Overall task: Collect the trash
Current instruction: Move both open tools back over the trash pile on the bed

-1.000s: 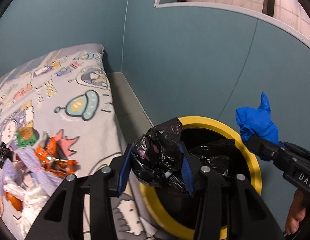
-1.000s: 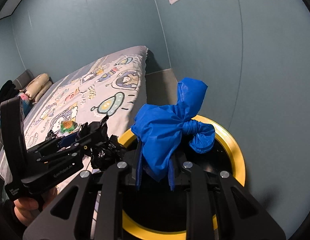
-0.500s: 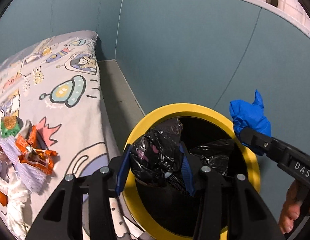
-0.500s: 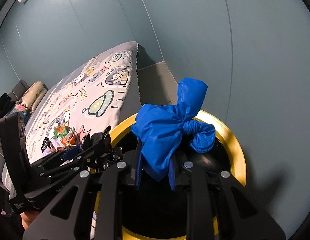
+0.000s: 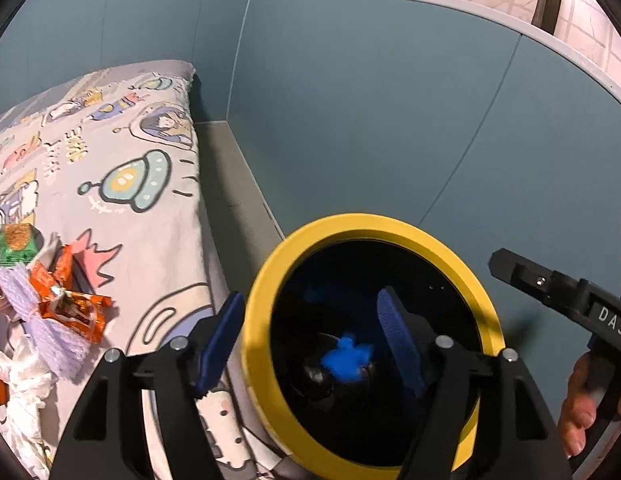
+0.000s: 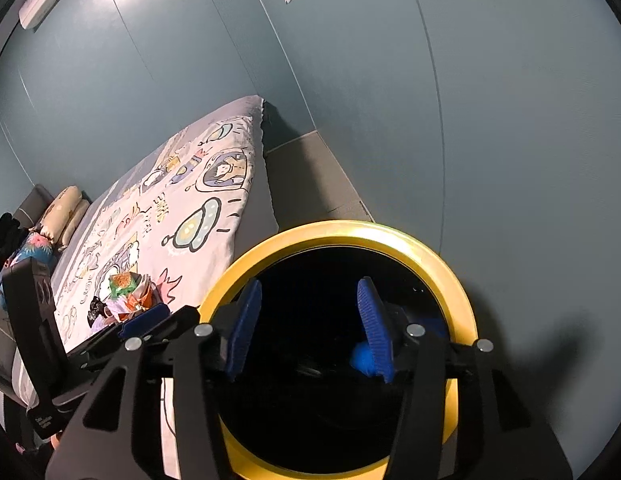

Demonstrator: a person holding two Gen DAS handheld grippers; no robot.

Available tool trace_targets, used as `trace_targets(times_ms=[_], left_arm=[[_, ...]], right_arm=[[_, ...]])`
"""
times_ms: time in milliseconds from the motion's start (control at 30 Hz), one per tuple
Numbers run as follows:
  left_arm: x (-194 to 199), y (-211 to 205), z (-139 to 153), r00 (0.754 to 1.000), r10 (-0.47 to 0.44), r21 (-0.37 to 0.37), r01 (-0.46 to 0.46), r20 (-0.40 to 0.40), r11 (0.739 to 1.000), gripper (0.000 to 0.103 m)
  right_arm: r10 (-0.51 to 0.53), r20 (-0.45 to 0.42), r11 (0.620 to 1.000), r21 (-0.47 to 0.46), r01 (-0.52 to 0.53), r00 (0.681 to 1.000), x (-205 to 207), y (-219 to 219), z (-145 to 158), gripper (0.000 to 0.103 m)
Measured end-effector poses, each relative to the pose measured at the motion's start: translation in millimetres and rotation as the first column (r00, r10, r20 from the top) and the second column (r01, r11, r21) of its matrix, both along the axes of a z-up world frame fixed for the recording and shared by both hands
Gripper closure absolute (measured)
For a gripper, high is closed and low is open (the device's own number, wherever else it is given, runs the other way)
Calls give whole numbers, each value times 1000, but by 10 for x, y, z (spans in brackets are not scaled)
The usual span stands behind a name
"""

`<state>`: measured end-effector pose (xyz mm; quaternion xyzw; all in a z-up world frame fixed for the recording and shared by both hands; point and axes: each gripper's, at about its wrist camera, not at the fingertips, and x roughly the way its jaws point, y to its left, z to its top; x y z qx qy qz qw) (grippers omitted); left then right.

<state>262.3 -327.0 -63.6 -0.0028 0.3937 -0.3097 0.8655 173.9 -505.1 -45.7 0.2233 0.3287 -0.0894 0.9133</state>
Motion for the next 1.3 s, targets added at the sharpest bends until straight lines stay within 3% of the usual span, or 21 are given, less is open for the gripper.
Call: trace_targets(times_ms=[300,567,667,1000,1300], left_arm=[[40,378,157,998,64,-11,-64,21,998,37],[65,944,466,986,152,-35,-150,74,988,37],[77,1185,578,977,189,-39,-186,96,982,31],[76,2007,869,936,306,-12,-308,173,951,28],[183,2680,841,896,406,24,-416,181,909,25]], right_arm=[[31,16,999,-9,-31,999,-82,180,155,56],[90,47,994,-66,-87,995,-93,568,420,55],[123,59,990,-81,-118,991,-70,743,525,54],[257,79,961,-130,-246,963,36,1448,743,49],[358,68,930,-115,-349,931,161,2021,681,49]])
